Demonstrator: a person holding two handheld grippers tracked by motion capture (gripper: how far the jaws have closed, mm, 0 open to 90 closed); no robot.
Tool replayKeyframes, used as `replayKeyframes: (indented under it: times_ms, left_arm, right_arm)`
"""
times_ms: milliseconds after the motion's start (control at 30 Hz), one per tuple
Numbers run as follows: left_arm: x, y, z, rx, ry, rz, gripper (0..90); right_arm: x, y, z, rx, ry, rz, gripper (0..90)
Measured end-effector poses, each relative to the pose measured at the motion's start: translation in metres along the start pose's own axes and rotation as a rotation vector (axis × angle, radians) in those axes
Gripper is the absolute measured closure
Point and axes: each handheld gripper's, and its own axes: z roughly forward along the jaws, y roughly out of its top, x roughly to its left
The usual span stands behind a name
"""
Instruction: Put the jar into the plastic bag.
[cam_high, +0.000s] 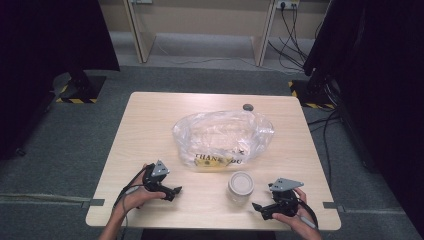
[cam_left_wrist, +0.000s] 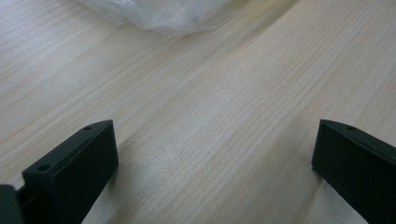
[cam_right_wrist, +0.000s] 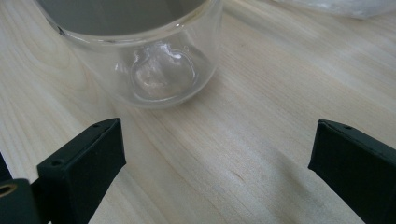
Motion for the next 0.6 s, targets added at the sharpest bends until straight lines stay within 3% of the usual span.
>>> replayKeyframes:
  times_ms: [600]
  left_arm:
    - [0.0,0.0,0.0,0.0,0.0,0.0,0.0]
  right_arm:
    - [0.0073,0.0081,-0.0053,-0.035,0.006,-0.017,3.5]
